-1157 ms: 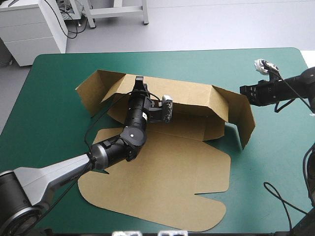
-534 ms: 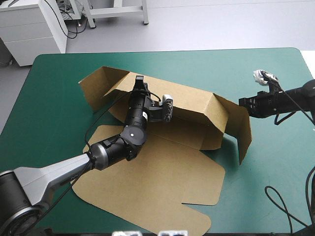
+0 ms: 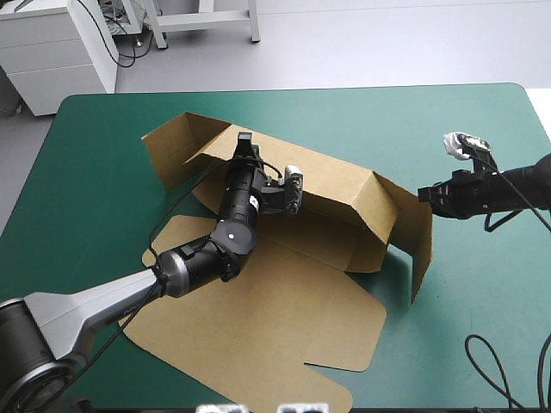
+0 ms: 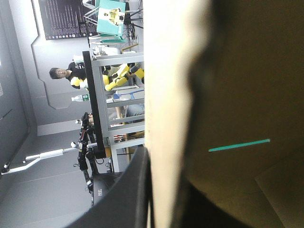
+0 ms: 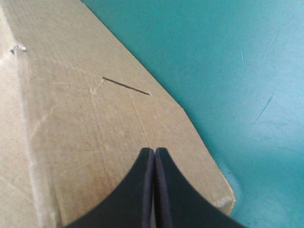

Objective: Fold the box

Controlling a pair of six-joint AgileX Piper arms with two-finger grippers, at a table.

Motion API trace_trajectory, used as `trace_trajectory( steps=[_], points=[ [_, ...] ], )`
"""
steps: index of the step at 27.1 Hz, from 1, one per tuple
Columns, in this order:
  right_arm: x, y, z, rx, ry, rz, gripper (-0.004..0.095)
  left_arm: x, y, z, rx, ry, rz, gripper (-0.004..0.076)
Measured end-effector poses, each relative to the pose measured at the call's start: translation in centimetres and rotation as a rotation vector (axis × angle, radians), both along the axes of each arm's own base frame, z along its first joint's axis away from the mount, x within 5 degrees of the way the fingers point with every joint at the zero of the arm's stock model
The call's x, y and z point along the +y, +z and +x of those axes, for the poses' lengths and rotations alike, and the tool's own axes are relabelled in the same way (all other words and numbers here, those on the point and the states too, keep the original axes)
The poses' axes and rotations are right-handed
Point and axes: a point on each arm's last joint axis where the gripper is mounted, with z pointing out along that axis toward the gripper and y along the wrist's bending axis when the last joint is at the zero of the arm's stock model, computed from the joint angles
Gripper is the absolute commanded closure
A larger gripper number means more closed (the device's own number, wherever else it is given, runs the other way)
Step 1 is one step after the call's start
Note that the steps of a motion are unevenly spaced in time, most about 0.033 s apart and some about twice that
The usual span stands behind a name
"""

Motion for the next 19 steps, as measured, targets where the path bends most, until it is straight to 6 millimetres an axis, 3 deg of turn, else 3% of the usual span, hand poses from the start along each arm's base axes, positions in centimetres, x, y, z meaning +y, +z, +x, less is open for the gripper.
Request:
trace_trajectory(
  steps=[15, 19],
  points=[
    [1.3, 0.4, -4.7, -0.039, 0.023, 0.011, 0.0927, -0.1, -0.1, 0.0, 0.005, -0.009, -0.002, 0.0731],
    [1.8, -0.2, -5.4, -0.04, 0.039, 0.055, 0.0927, -0.1, -0.1, 0.0, 0.005, -0.006, -0.009, 0.0731]
  ],
)
